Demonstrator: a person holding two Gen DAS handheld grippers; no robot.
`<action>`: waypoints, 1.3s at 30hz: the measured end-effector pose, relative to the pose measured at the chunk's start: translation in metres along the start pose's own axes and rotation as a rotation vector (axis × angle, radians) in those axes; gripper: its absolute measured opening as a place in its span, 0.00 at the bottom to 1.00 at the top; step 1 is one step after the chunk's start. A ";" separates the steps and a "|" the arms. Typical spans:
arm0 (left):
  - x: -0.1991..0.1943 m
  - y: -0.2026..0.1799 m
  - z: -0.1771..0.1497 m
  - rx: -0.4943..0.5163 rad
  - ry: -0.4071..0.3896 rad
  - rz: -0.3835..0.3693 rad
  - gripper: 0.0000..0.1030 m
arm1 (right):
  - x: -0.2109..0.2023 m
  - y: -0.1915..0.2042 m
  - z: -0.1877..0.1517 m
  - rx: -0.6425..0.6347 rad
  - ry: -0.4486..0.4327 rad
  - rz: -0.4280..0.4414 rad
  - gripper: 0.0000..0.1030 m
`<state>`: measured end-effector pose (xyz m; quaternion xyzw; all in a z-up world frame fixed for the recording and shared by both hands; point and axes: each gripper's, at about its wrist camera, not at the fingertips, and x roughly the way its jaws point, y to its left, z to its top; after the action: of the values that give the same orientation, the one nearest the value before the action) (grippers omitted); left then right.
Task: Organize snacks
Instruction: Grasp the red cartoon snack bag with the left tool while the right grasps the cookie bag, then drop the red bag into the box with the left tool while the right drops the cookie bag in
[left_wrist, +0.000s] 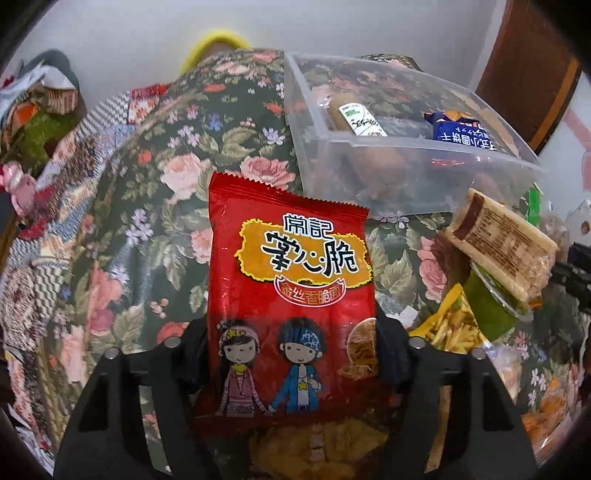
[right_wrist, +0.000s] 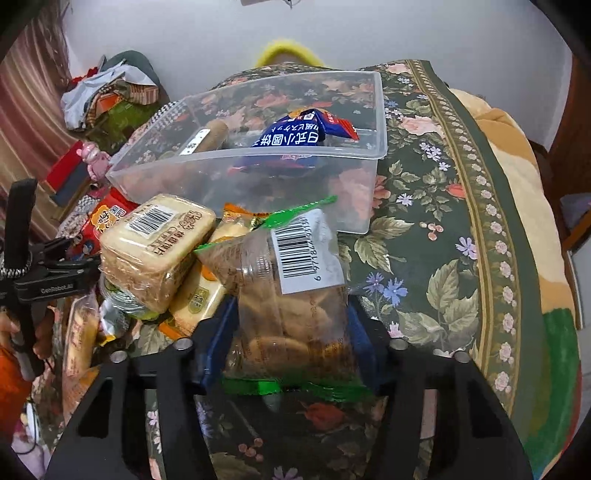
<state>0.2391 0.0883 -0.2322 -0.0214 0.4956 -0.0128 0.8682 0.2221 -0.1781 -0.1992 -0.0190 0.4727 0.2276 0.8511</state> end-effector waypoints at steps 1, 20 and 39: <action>-0.003 -0.001 -0.001 0.007 -0.007 0.007 0.62 | -0.002 0.000 0.000 -0.001 -0.004 0.002 0.45; -0.098 -0.006 0.016 -0.021 -0.184 -0.010 0.62 | -0.072 0.015 0.015 -0.032 -0.173 -0.011 0.43; -0.106 -0.057 0.101 0.017 -0.302 -0.119 0.62 | -0.083 0.031 0.079 -0.065 -0.314 -0.002 0.43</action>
<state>0.2725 0.0387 -0.0870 -0.0451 0.3570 -0.0651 0.9307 0.2348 -0.1612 -0.0819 -0.0111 0.3263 0.2420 0.9137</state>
